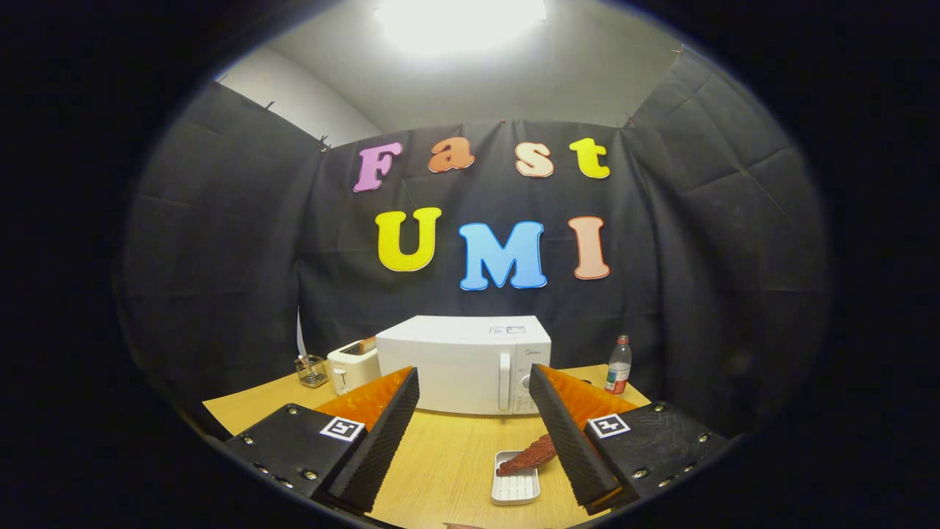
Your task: Open the microwave, put the food inside, and close the microwave door.
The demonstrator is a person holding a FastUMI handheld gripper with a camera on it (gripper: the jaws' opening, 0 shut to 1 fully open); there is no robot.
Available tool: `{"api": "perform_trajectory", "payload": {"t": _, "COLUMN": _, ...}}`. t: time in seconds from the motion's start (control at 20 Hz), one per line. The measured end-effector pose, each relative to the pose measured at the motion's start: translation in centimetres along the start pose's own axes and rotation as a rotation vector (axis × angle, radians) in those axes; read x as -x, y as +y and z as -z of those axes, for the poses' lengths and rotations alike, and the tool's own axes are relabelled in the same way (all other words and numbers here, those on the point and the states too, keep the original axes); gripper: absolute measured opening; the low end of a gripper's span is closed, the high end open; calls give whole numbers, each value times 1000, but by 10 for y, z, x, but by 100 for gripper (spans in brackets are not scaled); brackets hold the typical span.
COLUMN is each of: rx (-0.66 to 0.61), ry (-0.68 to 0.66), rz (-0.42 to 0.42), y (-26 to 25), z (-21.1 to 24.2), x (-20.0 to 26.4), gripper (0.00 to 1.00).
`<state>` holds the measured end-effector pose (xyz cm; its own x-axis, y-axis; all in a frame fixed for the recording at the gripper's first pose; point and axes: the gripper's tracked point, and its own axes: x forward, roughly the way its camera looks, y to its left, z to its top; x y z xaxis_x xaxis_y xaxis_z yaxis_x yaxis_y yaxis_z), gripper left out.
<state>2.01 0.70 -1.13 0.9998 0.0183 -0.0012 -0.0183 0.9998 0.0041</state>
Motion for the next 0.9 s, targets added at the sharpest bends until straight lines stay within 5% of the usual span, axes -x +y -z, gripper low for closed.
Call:
{"api": "perform_trajectory", "payload": {"t": 0.4, "rx": 72, "ry": 19, "rz": 32, "y": -13, "z": 37, "x": -60, "gripper": 95}}
{"api": "perform_trajectory", "payload": {"t": 0.9, "rx": 17, "ry": 69, "rz": 90, "y": -38, "z": 92, "x": -179, "gripper": 95}}
